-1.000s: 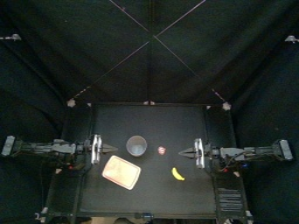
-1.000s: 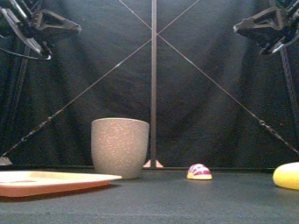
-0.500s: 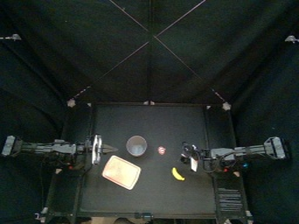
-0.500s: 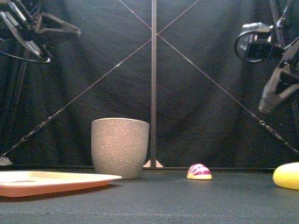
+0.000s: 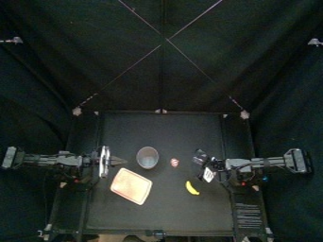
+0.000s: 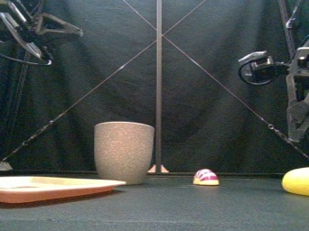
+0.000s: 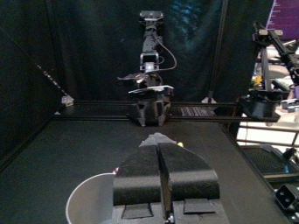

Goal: Pick the banana then place it on the pink plate
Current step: Pick the banana

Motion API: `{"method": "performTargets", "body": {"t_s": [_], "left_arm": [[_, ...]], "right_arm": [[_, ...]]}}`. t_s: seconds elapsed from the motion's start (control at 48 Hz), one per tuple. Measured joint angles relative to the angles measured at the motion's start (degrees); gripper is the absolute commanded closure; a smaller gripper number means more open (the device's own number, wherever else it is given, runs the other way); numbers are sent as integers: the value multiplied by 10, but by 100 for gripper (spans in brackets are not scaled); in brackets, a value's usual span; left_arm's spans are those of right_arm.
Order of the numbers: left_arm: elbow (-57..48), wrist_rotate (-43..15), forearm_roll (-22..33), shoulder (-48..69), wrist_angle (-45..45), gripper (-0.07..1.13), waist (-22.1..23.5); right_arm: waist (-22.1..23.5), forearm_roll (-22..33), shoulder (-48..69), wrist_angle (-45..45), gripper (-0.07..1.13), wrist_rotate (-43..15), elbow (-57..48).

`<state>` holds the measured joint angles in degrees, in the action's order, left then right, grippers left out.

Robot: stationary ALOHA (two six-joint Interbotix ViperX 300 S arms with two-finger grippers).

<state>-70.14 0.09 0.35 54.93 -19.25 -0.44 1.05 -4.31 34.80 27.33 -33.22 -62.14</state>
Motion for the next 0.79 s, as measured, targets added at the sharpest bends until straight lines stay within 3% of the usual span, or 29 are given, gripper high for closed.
{"method": "performTargets", "body": {"t_s": [0.396, 0.792], "left_arm": [[0, 1, 2, -1, -1, 107, -6], [-2, 1, 4, -1, -1, 107, -8]], "right_arm": [[-83, -85, -94, 4, 4, -4, 34], [-98, -98, -215, 32, 4, -24, 85]]}}
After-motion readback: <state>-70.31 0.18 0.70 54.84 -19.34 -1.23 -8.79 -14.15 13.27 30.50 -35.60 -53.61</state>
